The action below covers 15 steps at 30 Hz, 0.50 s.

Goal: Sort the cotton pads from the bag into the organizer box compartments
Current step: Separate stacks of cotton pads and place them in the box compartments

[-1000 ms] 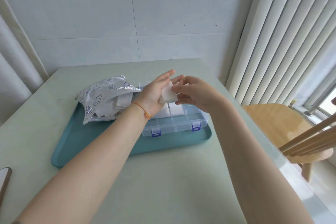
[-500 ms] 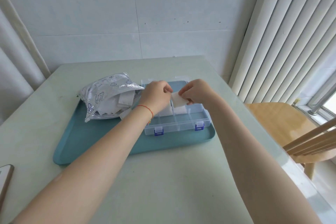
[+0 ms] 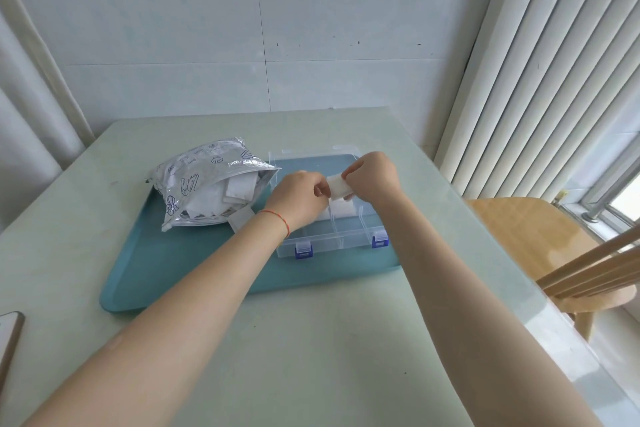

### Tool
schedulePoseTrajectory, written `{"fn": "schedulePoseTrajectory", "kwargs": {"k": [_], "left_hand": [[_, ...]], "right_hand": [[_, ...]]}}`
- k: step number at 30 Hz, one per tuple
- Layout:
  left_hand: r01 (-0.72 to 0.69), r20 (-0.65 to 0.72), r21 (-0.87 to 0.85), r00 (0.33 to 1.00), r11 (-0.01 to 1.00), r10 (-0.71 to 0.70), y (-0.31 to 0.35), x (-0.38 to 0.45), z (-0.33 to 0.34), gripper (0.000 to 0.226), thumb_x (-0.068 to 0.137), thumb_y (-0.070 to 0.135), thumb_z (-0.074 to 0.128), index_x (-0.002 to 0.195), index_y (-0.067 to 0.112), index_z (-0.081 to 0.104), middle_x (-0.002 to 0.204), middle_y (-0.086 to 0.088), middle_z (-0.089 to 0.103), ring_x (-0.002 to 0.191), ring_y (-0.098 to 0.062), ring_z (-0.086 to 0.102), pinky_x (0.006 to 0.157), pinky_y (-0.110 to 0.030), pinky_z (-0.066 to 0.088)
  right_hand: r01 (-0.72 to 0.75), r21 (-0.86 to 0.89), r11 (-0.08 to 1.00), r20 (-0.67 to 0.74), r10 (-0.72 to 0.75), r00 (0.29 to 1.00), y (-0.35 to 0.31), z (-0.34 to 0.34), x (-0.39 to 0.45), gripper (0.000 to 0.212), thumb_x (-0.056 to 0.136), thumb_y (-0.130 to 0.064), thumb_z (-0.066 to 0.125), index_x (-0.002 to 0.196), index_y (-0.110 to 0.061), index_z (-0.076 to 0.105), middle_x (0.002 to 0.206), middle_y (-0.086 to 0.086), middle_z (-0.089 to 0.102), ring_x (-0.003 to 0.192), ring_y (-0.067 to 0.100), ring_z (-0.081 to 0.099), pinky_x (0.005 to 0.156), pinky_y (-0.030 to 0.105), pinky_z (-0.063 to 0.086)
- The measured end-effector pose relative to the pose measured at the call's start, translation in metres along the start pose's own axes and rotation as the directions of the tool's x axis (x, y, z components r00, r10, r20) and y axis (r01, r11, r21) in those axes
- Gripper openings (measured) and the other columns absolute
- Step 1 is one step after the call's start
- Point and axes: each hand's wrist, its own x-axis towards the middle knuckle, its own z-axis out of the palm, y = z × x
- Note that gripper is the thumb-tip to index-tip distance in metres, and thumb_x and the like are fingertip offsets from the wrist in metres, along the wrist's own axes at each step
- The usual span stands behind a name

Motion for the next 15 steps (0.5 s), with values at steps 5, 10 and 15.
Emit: {"fn": "schedulePoseTrajectory", "kwargs": {"k": [5, 10, 15], "left_hand": [[0.006, 0.025, 0.017, 1.0, 1.0, -0.006, -0.001, 0.002, 0.001, 0.02, 0.086, 0.012, 0.053, 0.094, 0.02, 0.069, 0.106, -0.007, 0.064, 0.101, -0.026, 0.059, 0.086, -0.032, 0.048], [0.009, 0.055, 0.024, 0.998, 1.0, -0.01, -0.004, 0.004, 0.002, 0.018, 0.087, 0.015, 0.05, 0.091, 0.024, 0.065, 0.107, -0.004, 0.063, 0.102, -0.024, 0.058, 0.089, -0.033, 0.048], [-0.031, 0.106, 0.17, 0.994, 0.985, 0.013, 0.0, 0.006, 0.006, 0.036, 0.096, 0.019, 0.039, 0.11, 0.017, 0.072, 0.114, -0.011, 0.056, 0.111, -0.03, 0.051, 0.093, -0.036, 0.046]], "right_hand": [[0.014, -0.064, 0.998, 0.008, -0.014, 1.0, 0.002, 0.006, 0.004, 0.027, 0.085, -0.003, 0.052, 0.099, -0.002, 0.075, 0.087, 0.01, 0.073, 0.059, 0.018, 0.053, 0.052, 0.022, 0.042], [0.038, -0.233, 0.972, 0.016, -0.035, 0.999, 0.005, 0.011, 0.003, 0.015, 0.085, -0.002, 0.051, 0.074, -0.005, 0.061, 0.071, 0.009, 0.058, 0.059, 0.02, 0.046, 0.047, 0.023, 0.034], [0.087, -0.356, 0.931, 0.087, -0.06, 0.994, 0.002, 0.009, 0.005, 0.024, 0.081, 0.0, 0.049, 0.062, -0.011, 0.041, 0.06, 0.003, 0.039, 0.056, 0.02, 0.037, 0.043, 0.024, 0.028]]}}
